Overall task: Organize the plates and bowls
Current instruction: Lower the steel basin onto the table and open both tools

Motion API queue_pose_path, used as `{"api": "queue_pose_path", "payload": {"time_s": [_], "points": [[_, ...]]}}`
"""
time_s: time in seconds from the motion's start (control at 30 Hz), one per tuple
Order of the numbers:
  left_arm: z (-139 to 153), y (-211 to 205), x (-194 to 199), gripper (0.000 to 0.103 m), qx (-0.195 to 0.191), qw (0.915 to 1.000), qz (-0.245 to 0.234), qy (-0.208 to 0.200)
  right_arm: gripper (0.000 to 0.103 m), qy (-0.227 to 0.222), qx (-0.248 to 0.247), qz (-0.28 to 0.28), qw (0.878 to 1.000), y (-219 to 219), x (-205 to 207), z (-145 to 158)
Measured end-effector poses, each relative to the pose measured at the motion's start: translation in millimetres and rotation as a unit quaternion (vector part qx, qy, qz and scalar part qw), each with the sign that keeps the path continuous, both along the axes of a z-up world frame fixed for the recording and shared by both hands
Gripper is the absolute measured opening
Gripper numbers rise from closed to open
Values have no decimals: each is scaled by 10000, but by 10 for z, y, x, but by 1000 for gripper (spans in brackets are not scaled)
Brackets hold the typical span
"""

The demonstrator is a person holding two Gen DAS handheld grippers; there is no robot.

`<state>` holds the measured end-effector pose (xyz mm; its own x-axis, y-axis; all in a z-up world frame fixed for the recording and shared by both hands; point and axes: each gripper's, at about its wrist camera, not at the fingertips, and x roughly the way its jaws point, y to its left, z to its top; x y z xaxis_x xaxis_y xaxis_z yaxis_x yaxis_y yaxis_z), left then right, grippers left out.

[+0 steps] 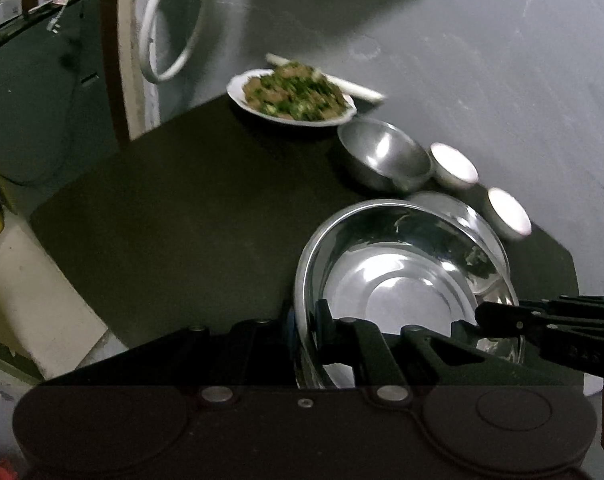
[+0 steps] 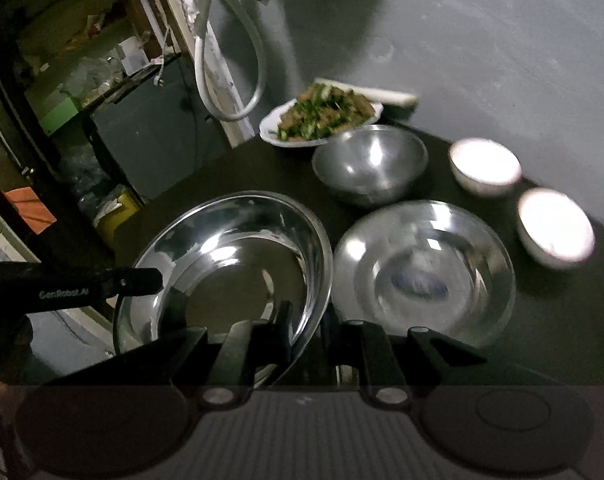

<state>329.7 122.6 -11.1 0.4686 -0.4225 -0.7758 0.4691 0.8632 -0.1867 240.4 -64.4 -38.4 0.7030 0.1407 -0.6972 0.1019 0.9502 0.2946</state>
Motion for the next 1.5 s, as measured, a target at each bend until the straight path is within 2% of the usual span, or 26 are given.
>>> {"api": "queue_pose_path", "payload": {"time_s": [0.33, 0.57, 0.9, 1.27, 1.5], "points": [[-159, -73, -278, 13, 363, 9991, -231, -15, 17, 291, 136, -181, 9993, 78, -435, -150], [-190, -177, -206, 14, 602, 9976, -255, -225, 18, 432, -60, -290, 9986, 113, -352, -221], [-314, -194, -119, 18, 841, 9960, -275, -147, 18, 591, -372, -199, 9974, 249, -219, -236], [-346, -252, -57, 20, 892, 9953, -371, -76, 20, 720, -1000, -66, 9924, 416, -182, -194], [-363, -305, -50, 17, 1055, 9932, -473, -128, 22, 758, -1322, -4, 9883, 475, -163, -193]]}}
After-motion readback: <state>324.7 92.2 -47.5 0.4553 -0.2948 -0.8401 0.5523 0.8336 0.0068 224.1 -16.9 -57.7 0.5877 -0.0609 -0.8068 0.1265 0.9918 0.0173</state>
